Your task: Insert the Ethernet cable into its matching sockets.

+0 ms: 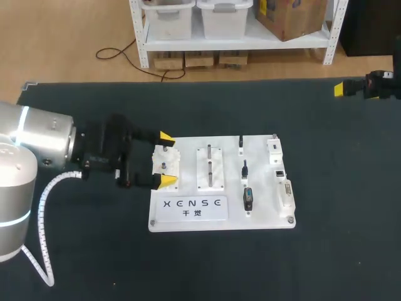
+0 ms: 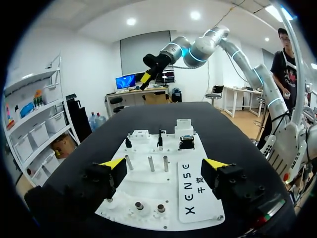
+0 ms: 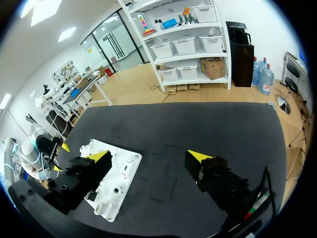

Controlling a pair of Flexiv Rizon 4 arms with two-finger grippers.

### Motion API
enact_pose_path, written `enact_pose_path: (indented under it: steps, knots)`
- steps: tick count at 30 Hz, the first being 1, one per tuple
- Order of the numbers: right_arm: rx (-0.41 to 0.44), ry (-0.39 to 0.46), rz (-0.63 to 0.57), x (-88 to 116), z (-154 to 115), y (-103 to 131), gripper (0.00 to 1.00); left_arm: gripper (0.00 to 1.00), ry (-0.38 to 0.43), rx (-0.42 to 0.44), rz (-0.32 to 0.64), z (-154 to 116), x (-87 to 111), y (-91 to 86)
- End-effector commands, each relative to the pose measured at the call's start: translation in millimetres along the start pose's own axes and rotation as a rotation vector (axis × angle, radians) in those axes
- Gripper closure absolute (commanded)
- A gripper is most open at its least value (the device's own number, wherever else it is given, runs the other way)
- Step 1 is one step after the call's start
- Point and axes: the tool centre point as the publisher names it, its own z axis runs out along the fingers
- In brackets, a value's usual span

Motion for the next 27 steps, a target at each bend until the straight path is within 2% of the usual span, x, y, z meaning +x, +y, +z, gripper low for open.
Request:
enact_pose_path:
  steps: [1, 9, 20, 24, 27]
  knots:
    - [0.002, 0.0, 0.0, 0.1, -0.3, 0.3, 0.0, 0.0, 0.047, 0.027, -0.002, 7.0, 1.6, 6.2]
    - [0.002, 0.0, 0.0, 0.1, -0.3, 0.3, 0.0, 0.0, 0.1, 0.068, -0.006, 10.6, 3.7, 10.7]
    - [0.002, 0.0, 0.0, 0.1, -0.3, 0.3, 0.0, 0.0, 0.1, 0.068, -0.006, 10.6, 3.7, 10.7]
    - [0.037, 0.022, -0.022, -3.0, 14.6, 26.8, 0.0, 0.0, 0.1, 0.068, -0.006, 10.6, 3.7, 10.7]
    - [0.012, 0.056, -0.046, -2.1, 25.2, 57.5, 0.0, 0.0, 0.1, 0.068, -0.006, 10.6, 3.7, 10.7]
